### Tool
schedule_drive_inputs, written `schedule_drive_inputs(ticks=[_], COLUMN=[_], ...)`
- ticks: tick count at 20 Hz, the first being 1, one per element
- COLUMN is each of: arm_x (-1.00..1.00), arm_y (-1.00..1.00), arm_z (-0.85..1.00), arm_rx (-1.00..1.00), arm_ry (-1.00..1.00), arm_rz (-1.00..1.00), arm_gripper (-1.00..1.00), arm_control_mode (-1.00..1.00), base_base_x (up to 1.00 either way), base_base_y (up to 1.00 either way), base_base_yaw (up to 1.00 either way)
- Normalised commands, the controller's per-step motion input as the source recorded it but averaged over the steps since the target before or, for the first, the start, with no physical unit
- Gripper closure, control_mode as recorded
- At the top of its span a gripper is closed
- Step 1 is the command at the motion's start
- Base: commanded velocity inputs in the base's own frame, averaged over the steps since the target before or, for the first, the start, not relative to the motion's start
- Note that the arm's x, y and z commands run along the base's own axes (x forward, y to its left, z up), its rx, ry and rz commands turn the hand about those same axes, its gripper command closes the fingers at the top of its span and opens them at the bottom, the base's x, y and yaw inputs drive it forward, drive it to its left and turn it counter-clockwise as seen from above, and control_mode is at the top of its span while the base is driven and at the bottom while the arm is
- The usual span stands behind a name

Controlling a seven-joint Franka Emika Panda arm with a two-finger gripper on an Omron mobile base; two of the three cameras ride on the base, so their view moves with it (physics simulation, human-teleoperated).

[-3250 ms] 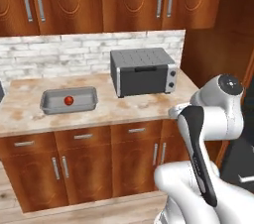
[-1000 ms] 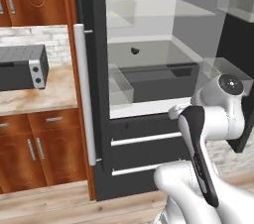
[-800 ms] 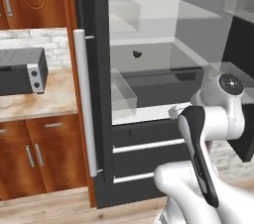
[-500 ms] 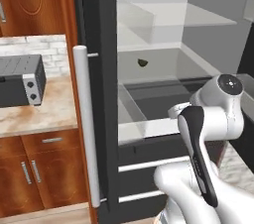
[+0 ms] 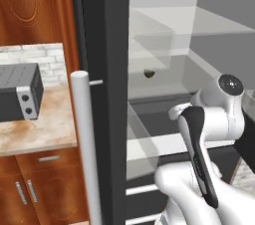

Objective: Pick the apple and kiwi from the fridge and place them inside the tupperware on the counter.

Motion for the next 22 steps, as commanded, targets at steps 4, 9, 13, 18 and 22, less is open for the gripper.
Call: schedule_drive_inputs(ticks=[4, 9, 13, 18, 22], arm_x=[0.41, 0.45, 0.59, 0.76, 0.72], arm_y=[-0.11, -0.07, 0.00, 0.00, 0.00], arm_z=[-0.18, -0.18, 0.00, 0.12, 0.24], arm_rx=[0.00, 0.01, 0.03, 0.14, 0.14], arm_ry=[-0.03, -0.25, -0.09, 0.06, 0.16], arm_rz=[0.00, 0.00, 0.00, 0.00, 0.00], arm_gripper=[-1.00, -1.00, -1.00, -1.00, -1.00], arm_control_mode=[-1.00, -1.00, -1.00, -1.00, -1.00], base_base_x=[0.14, 0.00, 0.00, 0.00, 0.00], base_base_y=[-0.04, 0.00, 0.00, 0.00, 0.00], base_base_yaw=[0.00, 0.00, 0.00, 0.00, 0.00])
